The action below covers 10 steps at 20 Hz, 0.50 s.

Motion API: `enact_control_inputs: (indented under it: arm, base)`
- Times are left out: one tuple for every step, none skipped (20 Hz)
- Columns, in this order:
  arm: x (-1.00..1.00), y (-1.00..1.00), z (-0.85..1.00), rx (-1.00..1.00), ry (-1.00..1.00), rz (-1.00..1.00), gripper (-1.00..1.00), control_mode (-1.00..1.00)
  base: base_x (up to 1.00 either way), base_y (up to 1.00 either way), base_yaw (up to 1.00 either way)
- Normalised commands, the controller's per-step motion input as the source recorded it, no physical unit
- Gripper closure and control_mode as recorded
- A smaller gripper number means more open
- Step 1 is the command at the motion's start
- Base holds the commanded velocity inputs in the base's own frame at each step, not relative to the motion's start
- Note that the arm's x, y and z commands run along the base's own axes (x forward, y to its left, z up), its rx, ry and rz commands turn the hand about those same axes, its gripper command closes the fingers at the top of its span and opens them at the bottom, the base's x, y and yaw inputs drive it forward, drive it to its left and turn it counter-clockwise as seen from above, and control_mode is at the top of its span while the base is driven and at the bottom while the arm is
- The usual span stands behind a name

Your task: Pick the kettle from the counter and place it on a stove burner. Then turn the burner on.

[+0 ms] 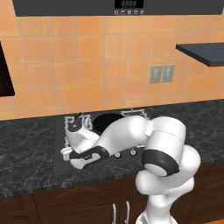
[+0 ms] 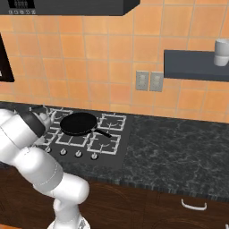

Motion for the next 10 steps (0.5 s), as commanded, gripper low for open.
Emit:
enact_control_inputs:
  arm:
    - [0.00,0.00,-0.40,-0.07,0.00,0.00,-1.00,-1.00]
    - [0.00,0.00,-0.26,-0.03,0.00,0.00,-1.00,-1.00]
    - [0.00,0.00,-0.11,0.00,-0.01,0.00,-1.00,-1.00]
    - [0.00,0.00,-0.01,0.00,-0.01,0.00,-1.00,-1.00]
    - [0.00,0.00,-0.09,-0.02,0.00,0.00,-1.00,-1.00]
    - [0.00,0.00,-0.14,-0.04,0.00,0.00,-1.00,-1.00]
    - [0.00,0.00,-0.09,-0.03,0.00,0.00,-1.00,-1.00]
    - [0.00,0.00,-0.08,-0.03,0.00,0.00,-1.00,-1.00]
    - [0.01,0.00,-0.04,-0.02,-0.01,0.00,-1.00,-1.00]
    - [0.02,0.00,0.00,0.00,-0.01,0.00,1.00,-1.00]
  base:
    - [0.00,0.00,0.00]
    - [0.00,0.00,0.00]
    - [0.00,0.00,0.00]
    - [0.00,0.00,0.00]
    - [0.00,0.00,0.00]
    - [0.00,0.00,0.00]
    - [0.00,0.00,0.00]
    - [0.00,0.00,0.00]
    - [0.00,0.00,0.00]
    - [0.00,0.00,0.00]
